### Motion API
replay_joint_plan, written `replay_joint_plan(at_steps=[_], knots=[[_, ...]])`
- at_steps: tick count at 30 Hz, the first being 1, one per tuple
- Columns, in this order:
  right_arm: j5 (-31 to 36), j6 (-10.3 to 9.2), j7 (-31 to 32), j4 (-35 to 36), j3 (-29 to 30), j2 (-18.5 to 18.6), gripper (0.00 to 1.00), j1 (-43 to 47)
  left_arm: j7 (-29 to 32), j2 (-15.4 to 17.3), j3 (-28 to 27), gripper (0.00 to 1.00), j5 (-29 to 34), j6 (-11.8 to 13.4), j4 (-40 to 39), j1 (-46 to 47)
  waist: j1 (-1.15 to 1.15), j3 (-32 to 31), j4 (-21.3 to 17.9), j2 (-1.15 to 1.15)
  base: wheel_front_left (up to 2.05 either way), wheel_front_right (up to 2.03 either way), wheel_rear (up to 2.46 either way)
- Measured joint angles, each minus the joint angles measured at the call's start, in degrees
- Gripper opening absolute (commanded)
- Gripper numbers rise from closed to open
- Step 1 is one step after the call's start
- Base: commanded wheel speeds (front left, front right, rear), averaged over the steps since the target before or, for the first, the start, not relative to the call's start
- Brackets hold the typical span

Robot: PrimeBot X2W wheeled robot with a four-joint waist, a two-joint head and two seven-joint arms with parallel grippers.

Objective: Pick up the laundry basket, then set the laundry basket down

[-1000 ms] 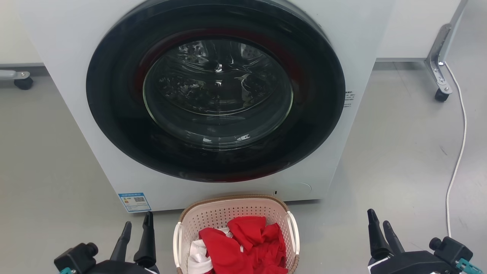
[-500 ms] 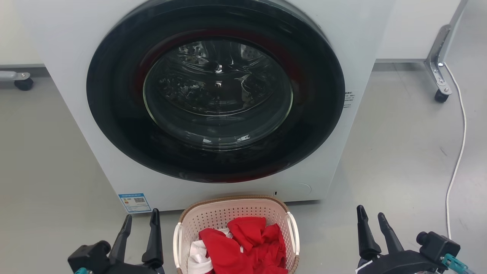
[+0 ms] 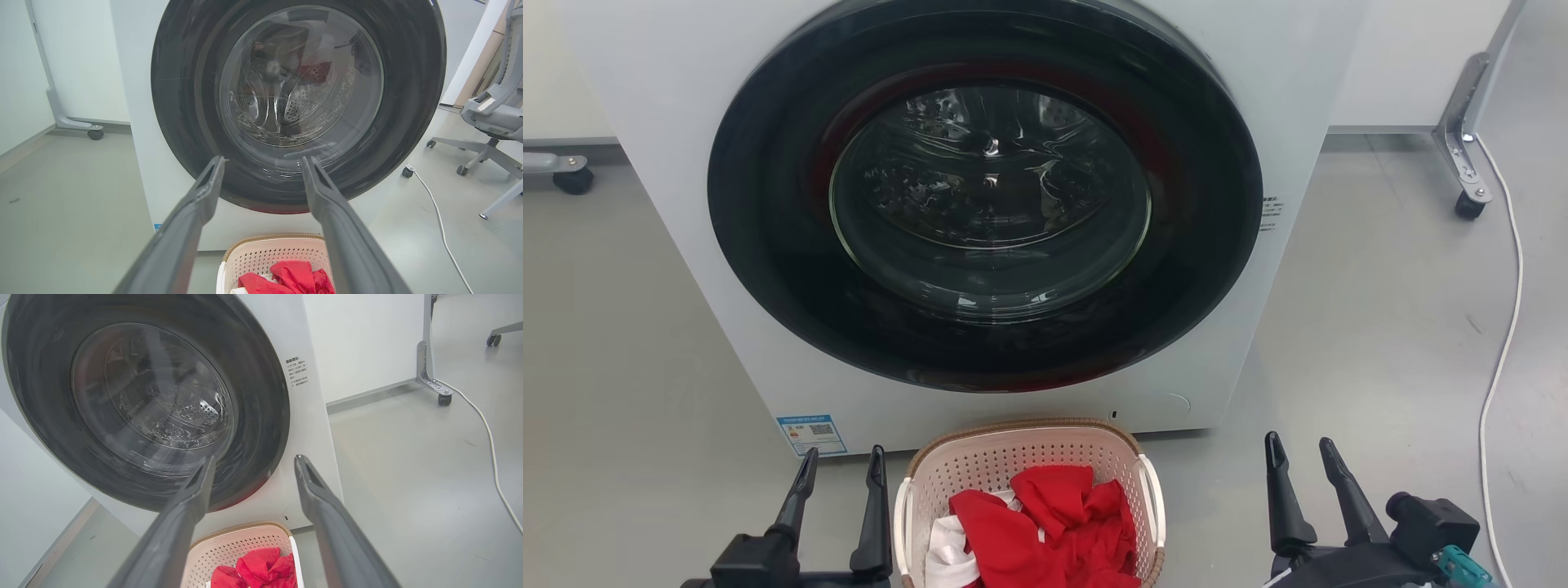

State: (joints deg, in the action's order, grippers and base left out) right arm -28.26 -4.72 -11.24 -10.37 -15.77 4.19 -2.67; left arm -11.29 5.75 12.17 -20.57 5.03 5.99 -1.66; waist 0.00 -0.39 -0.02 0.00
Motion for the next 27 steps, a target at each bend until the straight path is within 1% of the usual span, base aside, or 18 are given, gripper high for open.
replay_joint_plan(at_steps=[10,13,15,27], knots=[[7.54,-1.34,-2.04,1.21,-1.99,0.18,1.00,0.03,-2.02,0.12,1.20,1.00,8.21,1.13,-1.58,-0.34,0.00,0.02,-0.01,0.00,0.00,0.00,0.00],[9.96,-1.43,-2.61,1.59,-2.45,0.22,1.00,0.04,-2.69,0.18,1.51,1.00,10.90,1.62,-2.16,-0.85,0.00,0.02,-0.01,0.00,0.00,0.00,0.00],[11.34,-1.86,-3.05,1.83,-2.87,0.25,1.00,0.04,-3.13,0.20,1.74,1.00,12.14,2.11,-2.45,-1.05,0.00,0.00,-0.02,0.00,0.00,0.00,0.00],[11.78,-1.82,-3.05,1.91,-2.37,0.26,1.00,0.40,-3.19,0.08,1.33,1.00,13.03,2.10,-2.57,-1.20,0.00,-0.18,-0.03,0.00,0.00,0.00,0.00]])
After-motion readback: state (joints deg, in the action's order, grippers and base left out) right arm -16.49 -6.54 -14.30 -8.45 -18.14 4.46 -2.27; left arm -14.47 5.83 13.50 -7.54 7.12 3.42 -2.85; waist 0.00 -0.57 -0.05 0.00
